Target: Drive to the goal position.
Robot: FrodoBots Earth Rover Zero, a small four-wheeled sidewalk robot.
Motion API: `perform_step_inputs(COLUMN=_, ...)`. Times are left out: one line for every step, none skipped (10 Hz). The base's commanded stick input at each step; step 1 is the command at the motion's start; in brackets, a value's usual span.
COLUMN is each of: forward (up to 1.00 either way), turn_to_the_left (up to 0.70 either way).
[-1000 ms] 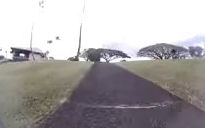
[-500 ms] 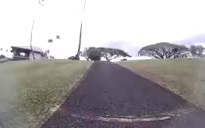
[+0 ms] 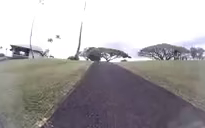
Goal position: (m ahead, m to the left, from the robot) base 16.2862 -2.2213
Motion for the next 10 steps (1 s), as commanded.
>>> perform_step_inputs(forward=0.71, turn_to_the_left=0.0)
perform_step_inputs(forward=0.71, turn_to_the_left=0.0)
perform_step_inputs(forward=0.71, turn_to_the_left=0.0)
perform_step_inputs(forward=0.71, turn_to_the_left=0.0)
perform_step_inputs(forward=0.71, turn_to_the_left=0.0)
perform_step_inputs(forward=0.71, turn_to_the_left=0.0)
perform_step_inputs(forward=0.71, turn_to_the_left=0.0)
perform_step_inputs(forward=0.71, turn_to_the_left=0.0)
perform_step_inputs(forward=0.71, turn_to_the_left=0.0)
perform_step_inputs(forward=0.71, turn_to_the_left=0.0)
